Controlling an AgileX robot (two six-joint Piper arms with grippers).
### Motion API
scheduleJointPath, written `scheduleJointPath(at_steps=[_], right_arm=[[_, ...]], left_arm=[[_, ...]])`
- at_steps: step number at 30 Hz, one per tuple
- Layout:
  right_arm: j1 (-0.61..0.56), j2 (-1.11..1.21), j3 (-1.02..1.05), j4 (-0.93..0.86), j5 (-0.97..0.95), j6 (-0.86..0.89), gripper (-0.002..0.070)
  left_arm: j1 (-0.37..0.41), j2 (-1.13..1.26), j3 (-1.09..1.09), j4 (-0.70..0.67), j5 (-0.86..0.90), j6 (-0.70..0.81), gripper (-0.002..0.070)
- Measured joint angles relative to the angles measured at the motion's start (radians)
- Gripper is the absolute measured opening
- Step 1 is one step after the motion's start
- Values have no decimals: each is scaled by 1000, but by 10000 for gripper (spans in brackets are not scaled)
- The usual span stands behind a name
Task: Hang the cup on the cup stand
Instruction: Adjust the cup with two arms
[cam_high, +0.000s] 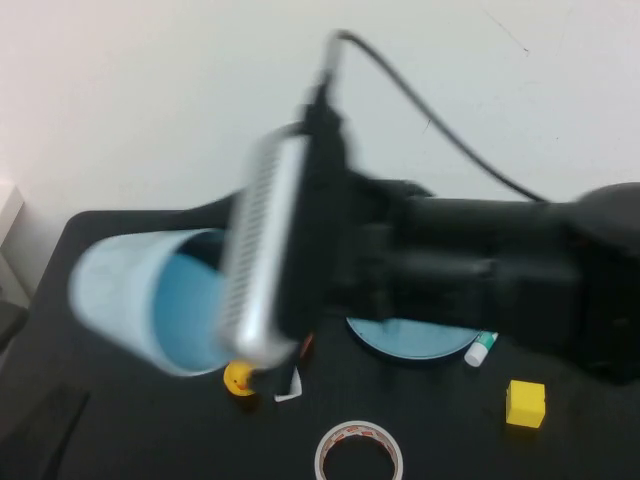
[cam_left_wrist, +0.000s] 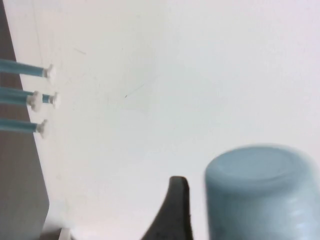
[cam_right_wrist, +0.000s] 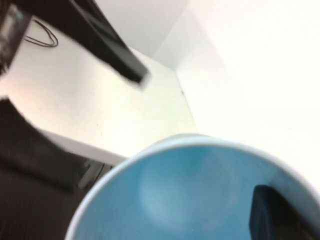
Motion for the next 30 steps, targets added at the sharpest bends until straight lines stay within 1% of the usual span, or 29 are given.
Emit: scheduleJointPath(at_steps=[4,7,12,16,17,21,23,24,26,27,29,30], right_arm=[[69,75,-83,4,-20,-64,31],[96,120,-112,4,-26,-81,31],[110,148,-123,10,-26,-93,31],[110,159,-127,22,-10,-91,31],[108,160,-129,22,-5,-91,31],[94,163,-131,22,4,-93,32],[92,163,-131,22,7,-95,32],[92,163,-131,22,7,-95,32],[92,163,-131,22,7,-95,32],[92,163,-131,22,10,-95,32],[92,165,-131,22,17,-95,32],[92,165,-131,22,19,-95,32]], left_arm=[[0,0,0,0,17,-4,592],[0,0,-2,0,15,-7,565],[0,0,-2,2,-8,-17,537],[0,0,-2,2,-33,-14,482],[0,0,-1,4,-36,-9,456],[0,0,-1,10,-59,3,275],[0,0,-1,11,-69,14,216],[0,0,-1,11,-75,27,202],[0,0,-1,11,-83,53,203],[0,0,-1,11,-91,64,221],[0,0,-1,11,-104,82,285],[0,0,-1,11,-107,83,334]])
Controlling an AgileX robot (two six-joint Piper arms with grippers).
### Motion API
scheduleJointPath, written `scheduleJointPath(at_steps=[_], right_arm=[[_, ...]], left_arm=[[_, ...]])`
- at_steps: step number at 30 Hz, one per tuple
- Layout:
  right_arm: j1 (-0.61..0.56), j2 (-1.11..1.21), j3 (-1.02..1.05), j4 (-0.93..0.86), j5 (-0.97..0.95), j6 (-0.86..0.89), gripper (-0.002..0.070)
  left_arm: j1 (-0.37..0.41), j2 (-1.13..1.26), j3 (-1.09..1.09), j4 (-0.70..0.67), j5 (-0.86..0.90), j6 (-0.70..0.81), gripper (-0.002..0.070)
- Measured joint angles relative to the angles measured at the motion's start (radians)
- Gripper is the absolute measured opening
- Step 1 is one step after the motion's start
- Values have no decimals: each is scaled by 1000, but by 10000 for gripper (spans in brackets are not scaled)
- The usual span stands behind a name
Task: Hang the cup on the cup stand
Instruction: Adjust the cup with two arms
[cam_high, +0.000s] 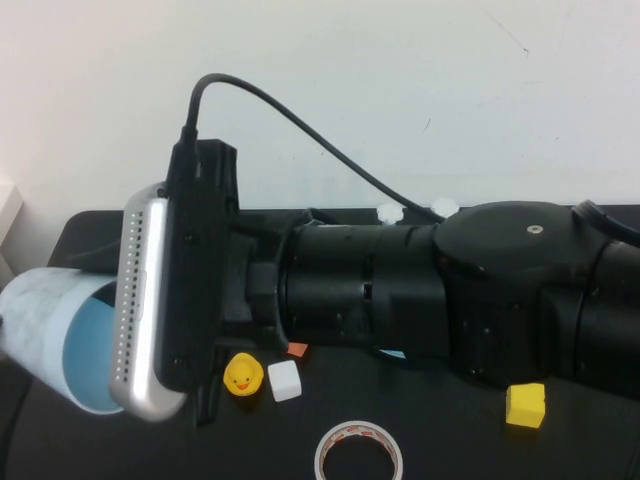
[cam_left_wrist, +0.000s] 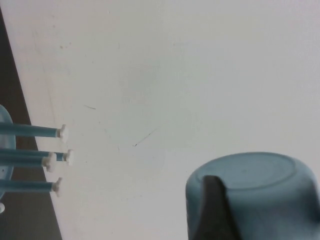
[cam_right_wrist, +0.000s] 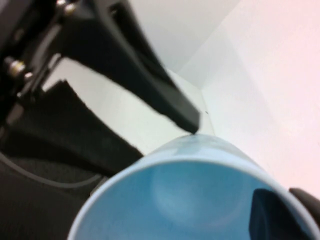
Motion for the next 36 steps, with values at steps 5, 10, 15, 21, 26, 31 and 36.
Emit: scheduleJointPath(at_steps=[5,10,15,21,26,31,36], right_arm=[[12,0,0,0,2,0,32],[14,0,0,0,-14,2,32],[19,0,0,1,-39,8,31],[31,4,0,1,9,14,26],[37,12,4,-1,69,29,25],[37,12,4,-3,89,63,24],[37,21,4,-3,82,126,24]], left_arm=[[0,0,0,-2,8,3,482],[0,0,0,-2,6,15,480],[0,4,0,-6,-6,28,463],[0,8,0,-9,28,45,609],[0,10,0,-9,115,-20,683],[0,16,0,-9,121,-31,689],[0,18,0,-8,112,-35,583]])
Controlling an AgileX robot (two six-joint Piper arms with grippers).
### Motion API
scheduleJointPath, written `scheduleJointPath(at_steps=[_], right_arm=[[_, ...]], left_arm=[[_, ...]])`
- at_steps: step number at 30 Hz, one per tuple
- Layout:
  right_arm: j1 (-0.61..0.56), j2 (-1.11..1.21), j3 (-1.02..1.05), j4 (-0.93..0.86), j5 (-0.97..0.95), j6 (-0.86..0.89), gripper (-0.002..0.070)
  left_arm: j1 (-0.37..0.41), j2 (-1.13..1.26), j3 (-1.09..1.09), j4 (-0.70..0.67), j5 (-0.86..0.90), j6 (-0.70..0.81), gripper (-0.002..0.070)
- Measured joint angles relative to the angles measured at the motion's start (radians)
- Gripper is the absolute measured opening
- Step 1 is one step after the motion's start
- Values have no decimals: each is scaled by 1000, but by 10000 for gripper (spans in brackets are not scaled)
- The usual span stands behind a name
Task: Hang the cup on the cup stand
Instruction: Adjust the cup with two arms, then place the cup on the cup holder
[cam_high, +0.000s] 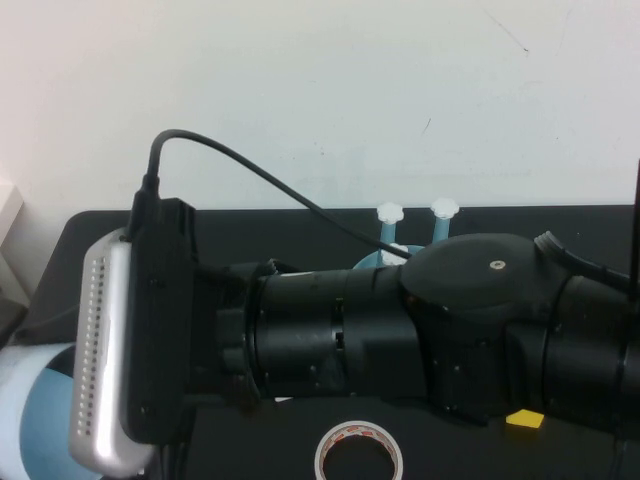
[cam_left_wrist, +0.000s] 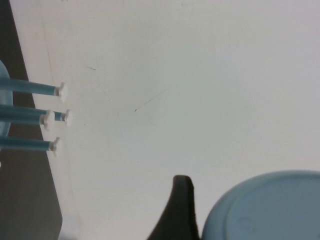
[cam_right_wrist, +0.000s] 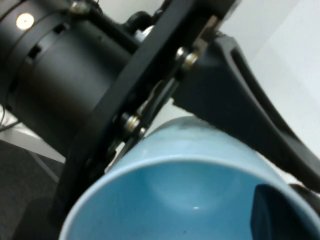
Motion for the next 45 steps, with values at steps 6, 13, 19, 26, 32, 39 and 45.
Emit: scheduleJointPath(at_steps=[6,13,19,26,32,39,45], right_arm=[[6,0,0,-11,-47,79,32],[12,7,2,-11,-157,240,187],[14,7,2,-7,-205,308,363],[17,-21,7,-5,-247,312,390],[17,-67,37,1,-328,312,391],[8,-168,186,12,-505,327,379],[8,-324,379,18,-471,425,192]], left_arm=[[0,5,0,-6,-14,55,580],[0,5,-2,-19,-34,255,567],[0,6,-2,-12,-46,271,566],[0,6,-6,-17,-97,271,564],[0,4,-9,-27,-182,274,564],[0,4,-50,-27,-268,417,564],[0,35,-112,-29,-357,732,564]])
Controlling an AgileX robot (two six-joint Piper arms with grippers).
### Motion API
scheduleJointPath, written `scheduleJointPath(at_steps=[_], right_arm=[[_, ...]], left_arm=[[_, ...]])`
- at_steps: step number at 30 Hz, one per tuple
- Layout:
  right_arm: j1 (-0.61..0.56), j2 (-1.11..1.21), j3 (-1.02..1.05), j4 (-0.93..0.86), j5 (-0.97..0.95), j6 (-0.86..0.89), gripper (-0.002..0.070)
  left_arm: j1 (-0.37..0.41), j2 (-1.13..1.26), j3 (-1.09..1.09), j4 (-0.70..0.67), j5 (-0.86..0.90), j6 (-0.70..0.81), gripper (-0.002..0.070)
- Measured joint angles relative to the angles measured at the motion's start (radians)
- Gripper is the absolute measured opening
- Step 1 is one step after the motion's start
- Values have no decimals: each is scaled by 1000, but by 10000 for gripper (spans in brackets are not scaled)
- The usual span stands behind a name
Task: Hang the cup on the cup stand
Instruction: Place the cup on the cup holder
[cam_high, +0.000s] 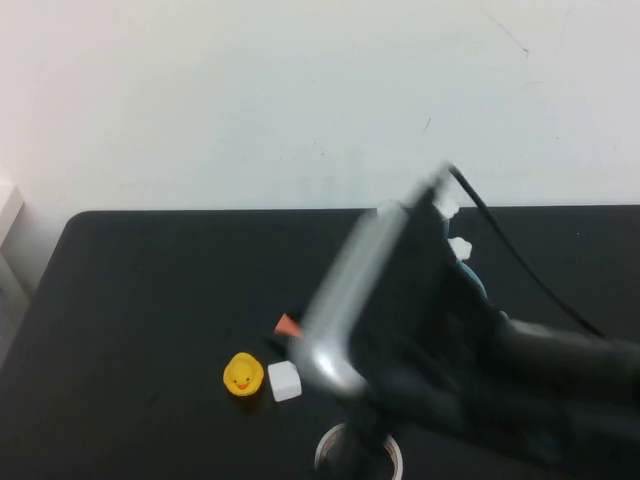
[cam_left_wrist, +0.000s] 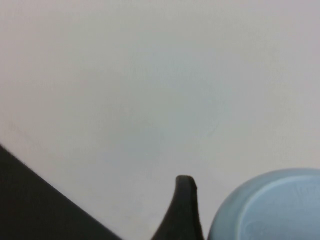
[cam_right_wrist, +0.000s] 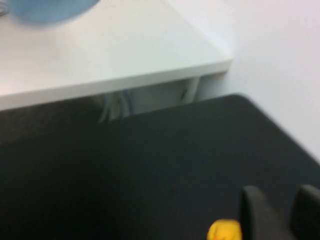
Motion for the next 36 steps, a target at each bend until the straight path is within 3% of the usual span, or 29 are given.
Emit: scheduleJointPath(at_steps=[2,4,8,11,16,25,31,36], right_arm=[[0,-46,74,0,24,18,85],[0,-93,142,0,32,36,34],[0,-184,247,0,-13,47,7],[0,-262,320,2,-141,42,1],[0,-417,415,22,-452,24,-1],[0,-594,527,30,-807,-192,-1],[0,-644,585,28,-804,-139,-1],[0,-644,622,-4,-773,-107,-1]], left_arm=[[0,27,-29,-2,11,200,564],[0,78,-70,-2,64,403,564],[0,200,-171,2,218,694,564],[0,296,-243,12,331,804,564],[0,501,-371,28,517,866,564],[0,901,-619,38,704,891,564],[-18,1184,-833,43,730,819,564],[-114,1393,-1017,44,700,782,564]])
